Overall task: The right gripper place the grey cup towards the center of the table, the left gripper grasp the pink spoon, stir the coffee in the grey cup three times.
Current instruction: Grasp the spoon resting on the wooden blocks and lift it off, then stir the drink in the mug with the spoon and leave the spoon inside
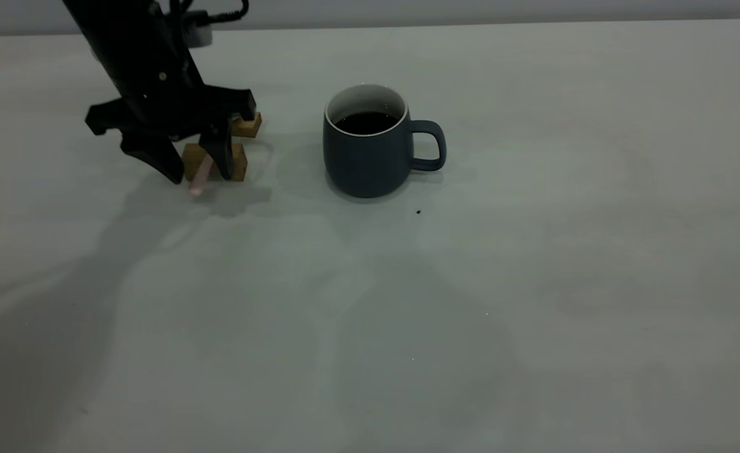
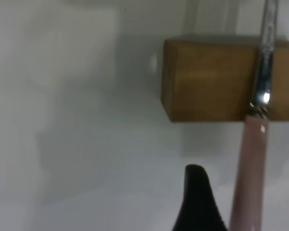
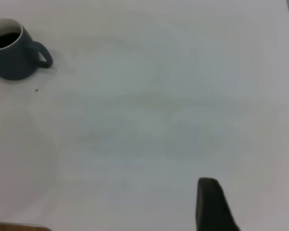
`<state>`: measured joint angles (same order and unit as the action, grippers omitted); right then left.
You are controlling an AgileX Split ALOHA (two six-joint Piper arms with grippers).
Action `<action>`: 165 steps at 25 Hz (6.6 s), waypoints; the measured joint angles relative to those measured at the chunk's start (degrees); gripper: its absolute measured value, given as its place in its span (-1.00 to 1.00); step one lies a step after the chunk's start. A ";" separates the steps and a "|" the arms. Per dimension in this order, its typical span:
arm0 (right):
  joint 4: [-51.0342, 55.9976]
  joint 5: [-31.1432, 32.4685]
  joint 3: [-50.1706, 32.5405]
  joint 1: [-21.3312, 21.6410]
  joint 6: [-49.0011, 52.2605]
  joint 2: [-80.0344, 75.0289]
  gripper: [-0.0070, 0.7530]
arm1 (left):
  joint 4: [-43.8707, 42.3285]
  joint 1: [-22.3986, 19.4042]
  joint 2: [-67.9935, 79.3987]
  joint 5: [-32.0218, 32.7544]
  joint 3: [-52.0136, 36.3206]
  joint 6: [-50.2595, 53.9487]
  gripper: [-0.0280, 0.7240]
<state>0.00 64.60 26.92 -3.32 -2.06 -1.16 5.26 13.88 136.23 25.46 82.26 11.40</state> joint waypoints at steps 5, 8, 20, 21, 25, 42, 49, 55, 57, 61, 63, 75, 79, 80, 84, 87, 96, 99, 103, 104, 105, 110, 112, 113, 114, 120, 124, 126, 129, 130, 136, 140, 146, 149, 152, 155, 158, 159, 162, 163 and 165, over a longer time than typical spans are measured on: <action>0.00 0.00 0.00 0.00 0.00 0.00 0.17 | 0.00 0.00 3.95 0.06 3.32 -0.01 0.61; 0.00 0.00 0.00 0.00 0.00 0.00 0.17 | 0.00 0.00 4.86 0.48 4.45 -0.01 0.50; 0.00 0.00 0.00 0.00 0.00 0.00 0.17 | 1.72 0.07 1.96 9.44 10.53 -0.01 -0.63; 0.00 0.00 0.00 0.00 0.00 0.00 0.17 | 2.82 0.14 1.22 10.76 11.50 -0.01 -0.63; 0.00 0.00 0.00 0.00 0.00 0.00 0.17 | 12.01 0.39 -1.77 16.12 15.42 0.46 -0.63; 0.00 0.00 0.00 0.00 0.00 0.00 0.17 | 69.60 0.47 -0.59 29.78 18.14 34.45 -0.63; 0.00 0.00 0.00 0.00 0.00 0.00 0.17 | 74.21 2.59 3.58 28.24 18.14 51.90 -0.63; 0.00 0.02 0.00 0.00 0.00 0.00 0.17 | 74.38 2.74 7.31 24.84 18.14 54.03 -0.63; 0.00 0.02 0.00 0.00 0.00 0.00 0.17 | 74.49 2.74 7.96 23.84 18.14 54.18 -0.63; 0.00 0.02 0.00 0.00 0.00 0.00 0.17 | 74.70 2.74 10.13 23.35 18.16 54.18 -0.63; 0.00 0.02 0.00 0.00 0.00 0.00 0.17 | 74.69 2.74 11.54 23.35 18.16 54.18 -0.63; 0.00 0.02 0.00 0.00 0.00 0.00 0.17 | 78.97 -0.10 13.26 17.59 18.21 53.52 -0.63; 0.00 0.02 0.00 0.00 0.00 0.00 0.17 | 85.48 1.67 14.91 17.21 18.29 48.47 -0.63; 0.00 0.02 0.00 0.00 0.00 0.00 0.17 | 86.97 2.20 15.33 17.21 18.29 46.84 -0.63; 0.00 0.02 0.00 0.00 0.00 0.00 0.17 | 88.80 3.30 16.32 20.11 18.29 43.44 -0.63; 0.00 0.02 0.00 0.00 0.00 0.00 0.17 | 85.61 3.09 16.37 24.35 18.29 44.57 -0.63; 0.00 0.02 0.00 0.00 0.00 0.00 0.17 | 79.81 -0.95 16.31 25.81 18.58 51.71 -0.63; 0.00 0.02 0.00 0.00 0.00 0.00 0.17 | 83.26 -0.75 16.31 21.91 18.58 48.94 -0.63; 0.00 0.02 0.00 0.00 0.00 0.00 0.17 | 88.05 0.06 16.41 19.63 18.58 43.38 -0.63; 0.00 0.02 0.00 0.00 0.00 0.00 0.17 | 88.76 0.46 16.41 19.49 18.58 42.32 -0.63; 0.00 0.02 0.00 0.00 0.00 0.00 0.17 | 89.40 0.98 16.41 19.49 18.58 41.56 -0.63; 0.00 0.02 0.00 0.00 0.00 0.00 0.17 | 89.66 2.63 16.41 21.36 18.58 40.48 -0.63; 0.00 0.02 0.00 0.00 0.00 0.03 0.17 | 88.61 2.69 16.41 23.53 18.58 40.46 -0.63; 0.00 0.02 0.00 0.00 0.00 0.07 0.17 | 87.62 2.69 16.41 24.76 18.58 40.46 -0.63; 0.00 0.02 0.00 0.00 0.00 0.07 0.17 | 86.61 2.56 16.41 25.75 18.58 40.46 -0.63; 0.00 0.02 0.00 0.00 0.00 0.07 0.17 | 80.08 0.52 16.41 29.36 18.58 44.18 -0.63; 0.00 0.02 0.00 0.00 0.00 0.07 0.17 | 80.00 -1.24 16.41 28.39 18.58 45.10 -0.63; 0.00 0.02 0.00 0.00 0.00 0.07 0.17 | 80.76 -1.61 16.41 26.86 18.58 45.25 -0.63; 0.00 0.02 0.00 0.00 0.00 0.07 0.17 | 83.97 -1.31 16.41 23.56 18.58 45.41 -0.63; 0.00 0.02 0.00 0.00 0.00 0.07 0.17 | 85.25 -0.93 16.41 22.26 18.58 45.41 -0.63; 0.00 0.02 0.00 0.00 0.00 0.07 0.17 | 89.82 2.59 16.41 19.85 18.58 45.41 -0.63; 0.00 0.02 0.00 0.00 0.00 0.07 0.17 | 88.00 2.69 16.41 24.18 18.58 45.41 -0.63; 0.00 0.02 0.00 0.00 0.00 0.07 0.17 | 83.77 1.40 16.41 30.02 18.58 45.41 -0.63; 0.00 0.02 0.00 0.00 0.00 0.07 0.17 | 80.60 0.36 16.41 32.66 18.58 45.41 -0.63; 0.00 0.02 0.00 0.00 0.00 0.07 0.17 | 76.86 -0.41 16.13 34.43 18.58 45.41 -0.45; 0.00 0.02 0.00 0.00 0.00 0.07 0.17 | 70.82 -0.85 14.52 35.06 18.58 42.97 0.01; 0.00 0.02 0.00 0.00 0.00 0.07 0.17 | 65.99 -0.97 12.04 34.95 18.58 35.65 0.47; 0.00 0.02 0.00 0.00 0.00 0.07 0.17 | 65.14 -0.97 11.11 35.03 18.58 32.38 0.59; 0.00 0.02 0.00 0.00 0.00 0.07 0.17 | 62.20 -0.97 8.33 36.26 18.58 22.50 0.74; 0.00 0.02 0.00 0.00 0.00 0.07 0.17 | 60.20 -0.97 7.19 37.20 18.58 18.90 0.74; 0.00 0.02 0.00 0.00 0.00 0.07 0.17 | 54.99 -0.97 4.77 38.76 18.58 12.37 0.70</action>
<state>0.00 64.62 26.92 -3.32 -2.06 -1.09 60.25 12.91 140.99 64.23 100.84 23.78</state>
